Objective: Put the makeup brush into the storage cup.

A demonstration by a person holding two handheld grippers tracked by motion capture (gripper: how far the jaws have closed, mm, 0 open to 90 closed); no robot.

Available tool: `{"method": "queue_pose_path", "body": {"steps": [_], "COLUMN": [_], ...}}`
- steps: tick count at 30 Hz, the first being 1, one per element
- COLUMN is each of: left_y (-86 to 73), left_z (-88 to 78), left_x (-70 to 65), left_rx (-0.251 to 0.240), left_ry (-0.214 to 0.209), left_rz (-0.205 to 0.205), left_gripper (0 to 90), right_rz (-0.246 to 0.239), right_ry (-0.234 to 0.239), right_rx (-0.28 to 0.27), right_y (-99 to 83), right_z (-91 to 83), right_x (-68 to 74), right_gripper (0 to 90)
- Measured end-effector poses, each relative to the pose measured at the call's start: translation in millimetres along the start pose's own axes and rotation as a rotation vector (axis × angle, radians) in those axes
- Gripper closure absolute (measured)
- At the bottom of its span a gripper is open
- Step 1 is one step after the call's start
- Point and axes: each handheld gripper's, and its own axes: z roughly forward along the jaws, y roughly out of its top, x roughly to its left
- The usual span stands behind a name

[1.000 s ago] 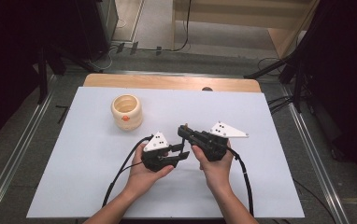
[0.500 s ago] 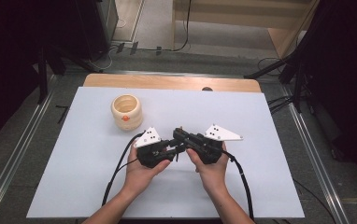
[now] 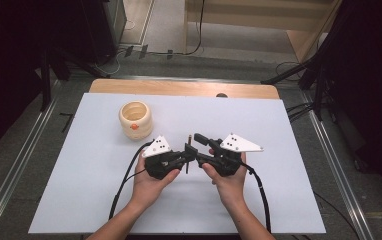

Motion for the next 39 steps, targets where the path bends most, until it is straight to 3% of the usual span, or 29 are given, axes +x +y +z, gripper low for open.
{"method": "queue_pose_path", "body": {"steps": [5,6,8,10,15,27,39], "left_y": [-1.2,-1.2,-1.3,-0.9,0.7,2.5,8.7], "left_z": [-1.1,-1.1,-2.2,-4.2,-10.5,-19.7,-31.6], "left_x": [5.3,5.3,6.8,9.0,14.7,22.5,32.9], "left_rx": [0.005,0.005,0.007,0.004,-0.009,-0.033,-0.057], "left_ry": [0.012,0.012,0.025,0.037,0.050,0.068,0.105], "left_rz": [0.002,0.002,-0.003,-0.003,-0.007,-0.009,-0.013], "left_gripper": [84.2,84.2,84.2,84.2,84.2,84.3,84.3], "right_rz": [-0.007,-0.007,-0.014,-0.002,-0.040,-0.022,-0.014], "right_ry": [-0.043,-0.043,-0.059,-0.065,-0.130,-0.229,-0.298], "right_rx": [0.009,0.009,0.010,0.006,0.013,0.018,0.004], "right_y": [3.6,3.6,3.7,2.9,-1.2,-23.1,-36.8], "right_z": [-11.2,-11.2,-16.7,-21.8,-36.2,-82.8,-111.0], "right_x": [-7.5,-7.5,-12.8,-19.1,-29.3,-61.5,-76.8], "right_gripper": [17.6,17.6,0.9,0.0,0.0,0.0,0.0]}}
